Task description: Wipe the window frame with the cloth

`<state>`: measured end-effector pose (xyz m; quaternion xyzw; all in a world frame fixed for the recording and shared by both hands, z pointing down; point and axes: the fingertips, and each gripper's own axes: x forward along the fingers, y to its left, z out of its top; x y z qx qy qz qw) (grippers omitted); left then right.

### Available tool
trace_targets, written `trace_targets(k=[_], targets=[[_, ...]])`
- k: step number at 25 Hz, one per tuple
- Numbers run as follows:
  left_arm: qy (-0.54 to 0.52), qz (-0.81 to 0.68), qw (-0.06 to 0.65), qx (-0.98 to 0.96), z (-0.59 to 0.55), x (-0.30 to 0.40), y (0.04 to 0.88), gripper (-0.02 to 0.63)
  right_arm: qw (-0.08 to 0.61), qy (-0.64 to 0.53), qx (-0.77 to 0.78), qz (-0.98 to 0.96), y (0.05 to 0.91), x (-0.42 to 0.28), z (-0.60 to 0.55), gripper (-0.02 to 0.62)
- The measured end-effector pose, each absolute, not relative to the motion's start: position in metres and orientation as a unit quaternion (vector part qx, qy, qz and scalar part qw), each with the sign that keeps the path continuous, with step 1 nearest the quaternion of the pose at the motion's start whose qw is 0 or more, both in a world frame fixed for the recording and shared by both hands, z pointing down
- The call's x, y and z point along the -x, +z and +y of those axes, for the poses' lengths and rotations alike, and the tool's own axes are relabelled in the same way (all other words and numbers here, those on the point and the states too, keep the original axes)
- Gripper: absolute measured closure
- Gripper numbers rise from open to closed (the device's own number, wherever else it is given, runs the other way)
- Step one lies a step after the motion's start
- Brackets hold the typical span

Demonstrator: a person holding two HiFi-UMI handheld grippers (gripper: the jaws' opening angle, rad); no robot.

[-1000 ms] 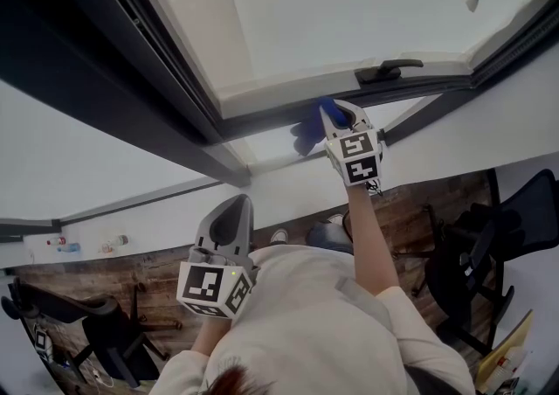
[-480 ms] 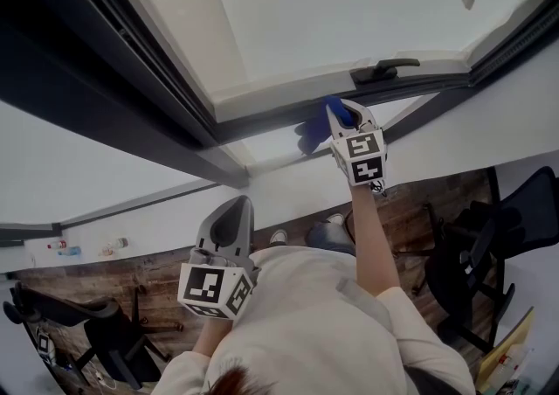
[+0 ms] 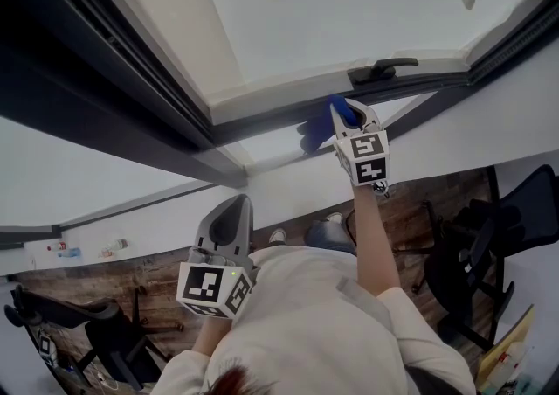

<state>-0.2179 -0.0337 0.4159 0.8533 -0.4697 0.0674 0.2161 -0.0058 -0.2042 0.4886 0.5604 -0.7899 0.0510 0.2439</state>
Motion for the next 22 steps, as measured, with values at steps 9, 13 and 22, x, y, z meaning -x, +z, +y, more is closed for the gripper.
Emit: trace_targets(k=[9,13,22], targets=[[0.07,-0.466,0.216,-0.855,-0.035,0.212,0.417,0.601,0.246,0.055,-0.571,-0.781,0.49,-0.012,-0.206,0.546],[0.071,-0.468,0.216,-0.854,-0.035,0.21,0.416,0.601,0.246,0.055,-0.576,-0.778,0.489,-0.021,-0.207,0.546],[0.07,-0.467,0.222,-0.853,-0.034,0.203,0.418,0.601,0.211,0.046,-0.566,-0.796,0.488,-0.026,-0.206,0.546]])
